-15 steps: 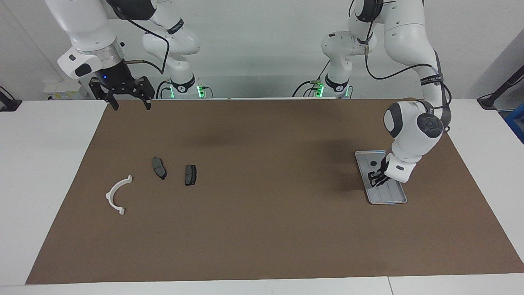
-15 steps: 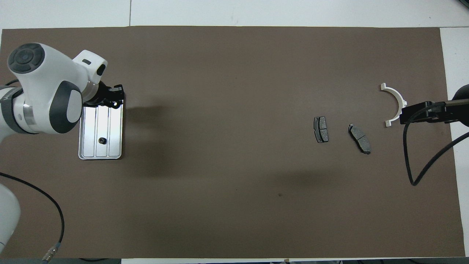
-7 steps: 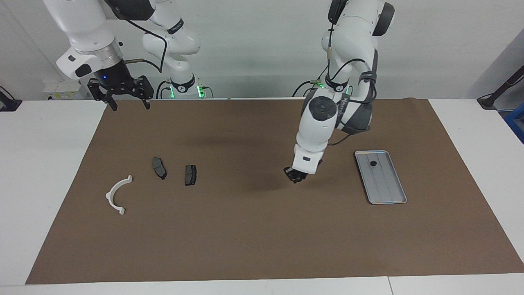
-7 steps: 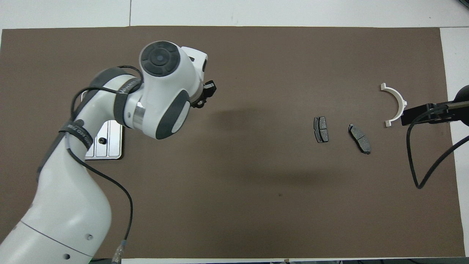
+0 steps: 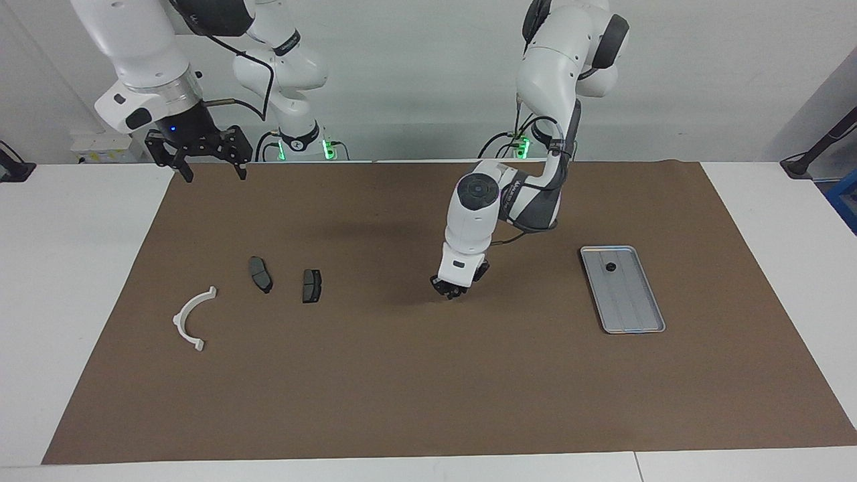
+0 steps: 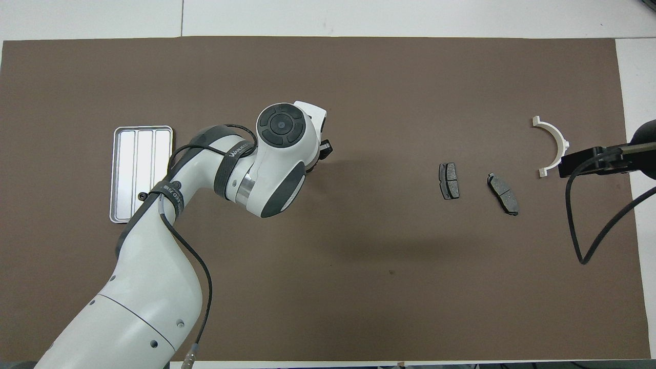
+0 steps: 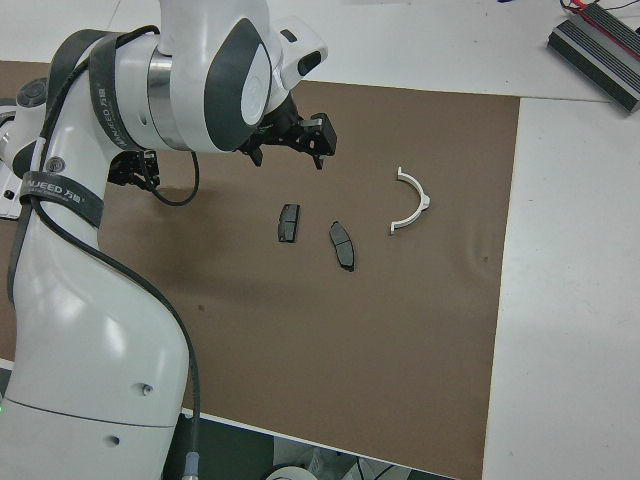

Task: Place bearing gear from tray to pile
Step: 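Carry the bearing to table center with the left gripper while the right gripper approaches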

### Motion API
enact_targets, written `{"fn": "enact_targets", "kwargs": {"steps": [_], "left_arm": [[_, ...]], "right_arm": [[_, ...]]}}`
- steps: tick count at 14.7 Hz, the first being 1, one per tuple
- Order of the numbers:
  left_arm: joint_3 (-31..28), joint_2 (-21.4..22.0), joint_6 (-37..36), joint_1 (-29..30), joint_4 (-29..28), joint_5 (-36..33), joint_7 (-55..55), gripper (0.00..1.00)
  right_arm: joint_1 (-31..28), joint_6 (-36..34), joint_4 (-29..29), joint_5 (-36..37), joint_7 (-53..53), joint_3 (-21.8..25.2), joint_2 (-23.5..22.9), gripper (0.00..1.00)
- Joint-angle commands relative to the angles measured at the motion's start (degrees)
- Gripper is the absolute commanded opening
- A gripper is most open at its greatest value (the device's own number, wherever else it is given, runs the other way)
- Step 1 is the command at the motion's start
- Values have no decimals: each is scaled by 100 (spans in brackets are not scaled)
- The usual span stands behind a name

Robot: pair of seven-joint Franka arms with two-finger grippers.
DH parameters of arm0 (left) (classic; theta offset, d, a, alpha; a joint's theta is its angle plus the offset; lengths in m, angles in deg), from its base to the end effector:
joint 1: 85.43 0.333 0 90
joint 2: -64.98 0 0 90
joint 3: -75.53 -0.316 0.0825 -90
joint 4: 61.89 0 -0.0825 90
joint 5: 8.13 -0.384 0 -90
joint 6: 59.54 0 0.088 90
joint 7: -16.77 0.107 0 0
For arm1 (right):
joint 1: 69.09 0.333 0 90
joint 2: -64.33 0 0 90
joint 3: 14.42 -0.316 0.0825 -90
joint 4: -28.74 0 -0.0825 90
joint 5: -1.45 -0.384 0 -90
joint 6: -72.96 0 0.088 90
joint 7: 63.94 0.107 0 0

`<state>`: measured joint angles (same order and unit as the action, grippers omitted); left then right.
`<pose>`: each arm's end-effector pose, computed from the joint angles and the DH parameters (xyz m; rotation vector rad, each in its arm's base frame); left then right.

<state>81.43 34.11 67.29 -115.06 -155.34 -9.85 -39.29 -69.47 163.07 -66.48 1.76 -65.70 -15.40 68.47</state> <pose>0.5666 -0.3925 0.3121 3.0395 0.5478 0.0194 0.5311 0.0053 0.6209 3.1343 0.0646 -0.0267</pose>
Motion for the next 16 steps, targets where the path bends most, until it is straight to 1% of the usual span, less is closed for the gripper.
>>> {"fn": "enact_targets", "kwargs": {"steps": [1,2,3,5,6,7,8,11,12,13,14,16], "left_arm": [[-36,275,184,-9,-366,-92,-63,12],[-36,284,192,-17,-393,-92,-63,12],[-36,292,201,-17,-445,-92,-63,15],[-45,301,271,-17,-524,-92,-71,25],[-45,319,271,-17,-542,-92,-89,43],[-45,328,254,-17,-534,-92,-98,84],[-45,336,184,-26,-507,-92,-107,100],[-54,380,26,17,-454,-101,-89,100],[-54,554,-166,79,-533,-127,15,100],[-54,765,-473,218,-699,-188,269,100],[-45,1115,-667,411,-996,-197,732,100],[-27,1976,-643,1086,-1900,-197,1988,100]], "right_arm": [[-50,95,-180,65,-115,-51,113,100],[-50,95,-198,65,-106,-51,113,100],[-41,95,-224,65,-106,-51,113,100],[-15,121,-312,65,-19,-51,166,100],[-6,173,-347,65,95,-51,166,100],[-6,182,-391,65,218,-51,184,100],[3,182,-409,65,341,-51,192,100],[143,182,-488,65,693,-51,193,100],[187,191,-506,65,885,-59,184,100],[344,261,-567,65,1148,-51,175,100],[459,436,-680,65,1403,-51,184,100],[757,709,-865,65,1861,-51,158,100]]}}
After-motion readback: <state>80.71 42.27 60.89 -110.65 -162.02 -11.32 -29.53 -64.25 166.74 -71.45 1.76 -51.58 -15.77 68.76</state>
